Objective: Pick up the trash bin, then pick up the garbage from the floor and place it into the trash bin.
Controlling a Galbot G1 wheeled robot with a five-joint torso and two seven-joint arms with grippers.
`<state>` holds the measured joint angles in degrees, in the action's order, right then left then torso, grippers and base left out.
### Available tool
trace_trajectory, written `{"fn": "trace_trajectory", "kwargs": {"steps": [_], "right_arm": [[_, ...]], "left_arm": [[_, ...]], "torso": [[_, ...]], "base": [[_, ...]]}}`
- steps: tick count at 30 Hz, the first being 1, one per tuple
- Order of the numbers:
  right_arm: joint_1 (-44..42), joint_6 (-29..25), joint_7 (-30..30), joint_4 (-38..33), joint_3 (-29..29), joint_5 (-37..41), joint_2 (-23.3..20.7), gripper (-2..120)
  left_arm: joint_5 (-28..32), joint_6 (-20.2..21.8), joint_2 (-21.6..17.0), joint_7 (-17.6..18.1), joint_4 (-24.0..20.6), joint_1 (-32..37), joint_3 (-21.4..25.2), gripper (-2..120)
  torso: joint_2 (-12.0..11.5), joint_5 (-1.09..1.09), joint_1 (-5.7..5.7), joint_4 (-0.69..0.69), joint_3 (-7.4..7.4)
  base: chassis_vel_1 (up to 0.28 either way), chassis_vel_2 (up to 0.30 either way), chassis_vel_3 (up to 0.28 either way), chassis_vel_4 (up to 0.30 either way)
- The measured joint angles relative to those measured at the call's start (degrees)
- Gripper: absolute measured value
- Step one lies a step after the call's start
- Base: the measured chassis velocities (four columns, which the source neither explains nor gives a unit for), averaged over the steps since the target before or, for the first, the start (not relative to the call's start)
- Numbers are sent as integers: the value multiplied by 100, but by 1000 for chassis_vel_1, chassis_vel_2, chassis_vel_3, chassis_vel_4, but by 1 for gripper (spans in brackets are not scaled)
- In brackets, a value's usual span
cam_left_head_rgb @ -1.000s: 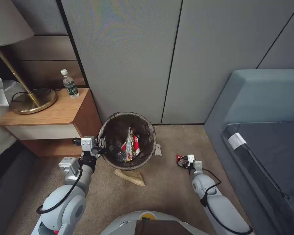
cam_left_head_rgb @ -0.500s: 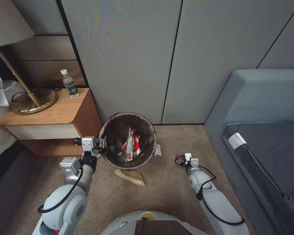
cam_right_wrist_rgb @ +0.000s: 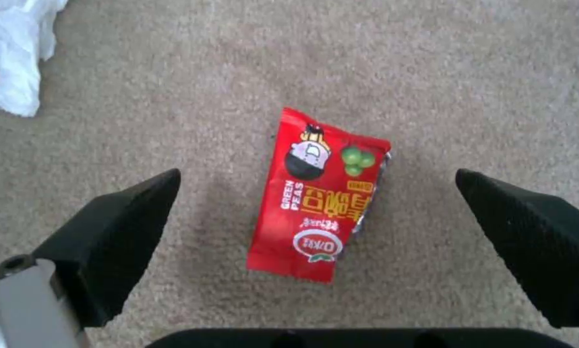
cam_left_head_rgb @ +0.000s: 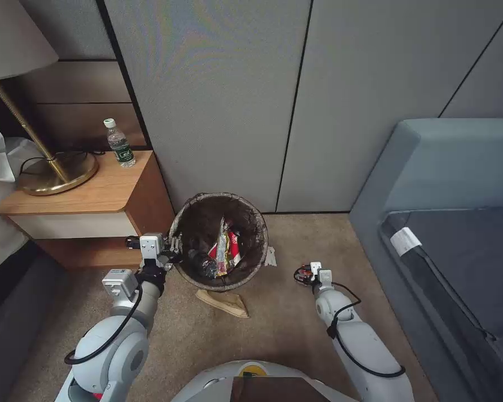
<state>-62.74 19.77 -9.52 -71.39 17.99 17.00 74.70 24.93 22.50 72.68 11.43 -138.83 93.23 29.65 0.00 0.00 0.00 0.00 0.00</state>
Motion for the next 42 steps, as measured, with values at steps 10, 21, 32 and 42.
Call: {"fn": "trace_trajectory", "kwargs": {"steps": [10,21,32,42], "right_arm": [[81,-34,6,202,32,-28,70,100],[196,-77,15,463,56,-52,140,100],[238,-186,69,654,89,-45,196,100],[293,-276,101,818,133,-55,222,100]], "left_arm": [[-4,-5,4,-3,12,-7,-12,7],[-6,-11,-5,-9,21,-11,-25,7],[-8,-17,-5,-13,37,-17,-36,7],[-10,-20,1,-30,39,-21,-25,7]], "torso": [[0,0,0,0,0],[0,0,0,0,-1],[0,0,0,0,-1],[0,0,0,0,-1]], "base": [[0,0,0,0],[0,0,0,0],[0,0,0,0],[0,0,0,0]]}}
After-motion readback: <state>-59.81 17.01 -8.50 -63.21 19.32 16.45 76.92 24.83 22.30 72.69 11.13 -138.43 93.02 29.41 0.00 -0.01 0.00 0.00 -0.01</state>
